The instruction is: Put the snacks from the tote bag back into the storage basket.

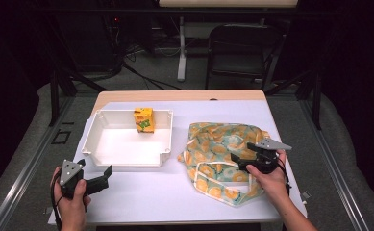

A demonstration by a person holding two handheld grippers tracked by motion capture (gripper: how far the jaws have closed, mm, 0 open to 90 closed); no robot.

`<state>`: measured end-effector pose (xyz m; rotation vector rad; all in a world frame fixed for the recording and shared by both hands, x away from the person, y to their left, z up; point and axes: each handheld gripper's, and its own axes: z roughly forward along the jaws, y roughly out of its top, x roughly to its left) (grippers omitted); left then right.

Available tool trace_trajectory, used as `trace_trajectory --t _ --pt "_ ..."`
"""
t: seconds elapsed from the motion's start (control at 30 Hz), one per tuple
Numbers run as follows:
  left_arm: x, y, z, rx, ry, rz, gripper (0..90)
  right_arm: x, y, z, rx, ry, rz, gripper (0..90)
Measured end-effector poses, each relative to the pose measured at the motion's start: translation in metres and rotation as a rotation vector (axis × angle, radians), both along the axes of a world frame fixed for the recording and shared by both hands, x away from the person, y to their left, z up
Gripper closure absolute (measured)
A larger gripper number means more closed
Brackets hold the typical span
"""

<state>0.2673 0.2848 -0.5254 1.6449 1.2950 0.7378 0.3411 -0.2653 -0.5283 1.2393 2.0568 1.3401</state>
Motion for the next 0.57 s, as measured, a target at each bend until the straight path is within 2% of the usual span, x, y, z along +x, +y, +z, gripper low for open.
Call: trace_trajectory --t 0.07,0.1,0.2,0.4,0.57 --pt "-0.0006 0.0009 -0.0003 -0.002 0.007 0.003 0.0 0.0006 -0.0010 0.0000 -0.003 0.001 -0.003 14.3" --pt "-0.0003 0.0012 -0.0005 -0.013 0.011 0.003 0.0 0.0010 -0.0009 -0.0004 0.008 -0.001 -0.005 14.2" --pt "0.0003 0.0029 -0.0012 -0.061 0.020 0.003 0.0 0.0029 -0.0018 -0.0016 -0.001 0.002 -0.007 14.3" --pt "0.0022 0.0010 -0.0044 -0.045 0.041 0.009 0.0 0.0037 0.0002 -0.0029 -0.017 0.012 -0.004 14.3" --pt "0.0023 0.0005 -0.0038 -0.047 0.036 0.010 0.0 0.0043 -0.0009 -0.0033 -0.012 0.009 -0.011 14.2"
